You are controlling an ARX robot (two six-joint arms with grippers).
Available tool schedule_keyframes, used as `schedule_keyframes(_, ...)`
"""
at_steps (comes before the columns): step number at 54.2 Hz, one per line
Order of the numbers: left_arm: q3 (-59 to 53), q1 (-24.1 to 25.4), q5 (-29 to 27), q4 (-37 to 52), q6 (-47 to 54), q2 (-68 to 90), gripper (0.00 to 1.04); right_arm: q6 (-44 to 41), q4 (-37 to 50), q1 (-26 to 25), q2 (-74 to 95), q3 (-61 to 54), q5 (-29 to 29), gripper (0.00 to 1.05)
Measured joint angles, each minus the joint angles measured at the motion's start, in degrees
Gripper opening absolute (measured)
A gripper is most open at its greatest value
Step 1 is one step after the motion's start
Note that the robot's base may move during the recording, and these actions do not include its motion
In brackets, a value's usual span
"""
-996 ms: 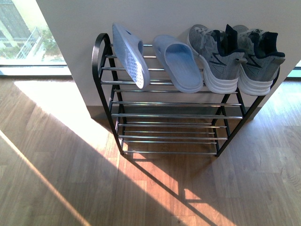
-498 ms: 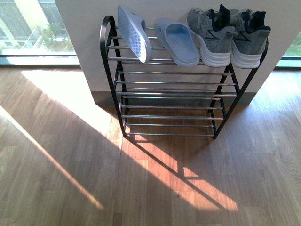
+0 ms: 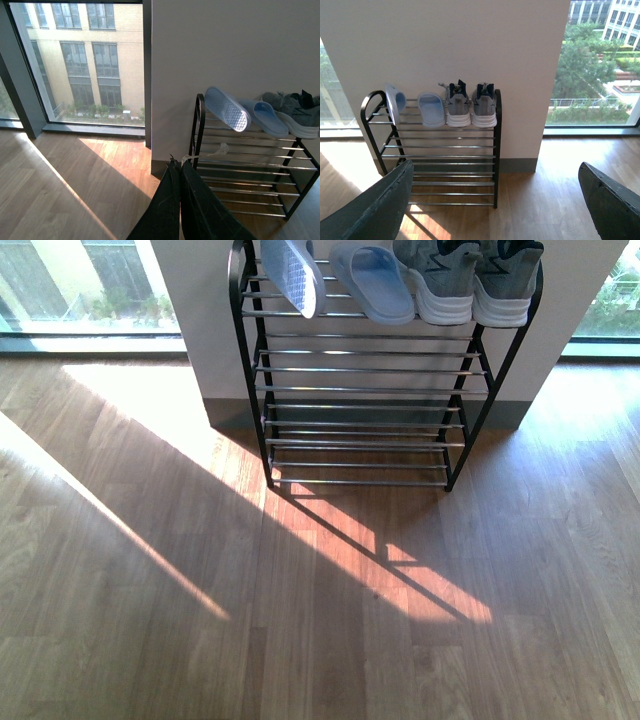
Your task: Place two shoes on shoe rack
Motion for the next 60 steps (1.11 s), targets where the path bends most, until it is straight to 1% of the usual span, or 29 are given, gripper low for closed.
schedule_keyframes(1, 0.00, 0.00, 0.02, -0.33, 0.00, -0.33, 0.01, 0.00, 0.02, 0.00, 0.00, 0.00, -0.02, 0.96)
schedule_keyframes(3, 0.00, 0.02, 0.00, -6.54, 0.00, -4.66, 0.01, 0.00, 0.02, 0.00, 0.00, 0.00, -0.02, 0.96)
schedule_keyframes(5, 0.02, 0.02, -0.04, -9.81, 0.00, -7.93, 0.01, -0.02, 0.00, 0.00, 0.00, 0.00, -0.02, 0.96)
schedule_keyframes(39, 0.02, 0.04, 0.02, -10.49, 0.02, -9.40, 0.01, 0.00, 0.00, 0.04, -0.02, 0.00, -0.04, 0.96)
schedule_keyframes(45, 0.02, 0.04, 0.02, -10.49, 0.04, -9.40, 0.18, 0.00, 0.00, 0.04, -0.02, 0.00, -0.02, 0.96)
schedule_keyframes(49, 0.02, 0.04, 0.02, -10.49, 0.04, -9.40, 0.32, 0.00, 0.00, 0.04, -0.02, 0.00, -0.04, 0.96)
schedule_keyframes(52, 0.02, 0.04, 0.02, -10.49, 0.04, -9.40, 0.39, 0.00, 0.00, 0.04, -0.02, 0.00, -0.04, 0.96)
schedule_keyframes(54, 0.02, 0.04, 0.02, -10.49, 0.04, -9.40, 0.47, 0.00, 0.00, 0.04, 0.00, 0.00, -0.02, 0.96)
schedule_keyframes(55, 0.02, 0.04, 0.02, -10.49, 0.04, -9.40, 0.48, 0.00, 0.00, 0.04, 0.00, 0.00, -0.02, 0.96)
schedule_keyframes(57, 0.02, 0.04, 0.02, -10.49, 0.04, -9.40, 0.55, 0.00, 0.00, 0.04, -0.04, 0.00, -0.02, 0.96)
schedule_keyframes(60, 0.02, 0.04, 0.02, -10.49, 0.04, -9.40, 0.69, -0.02, 0.00, 0.04, 0.00, 0.00, -0.04, 0.96)
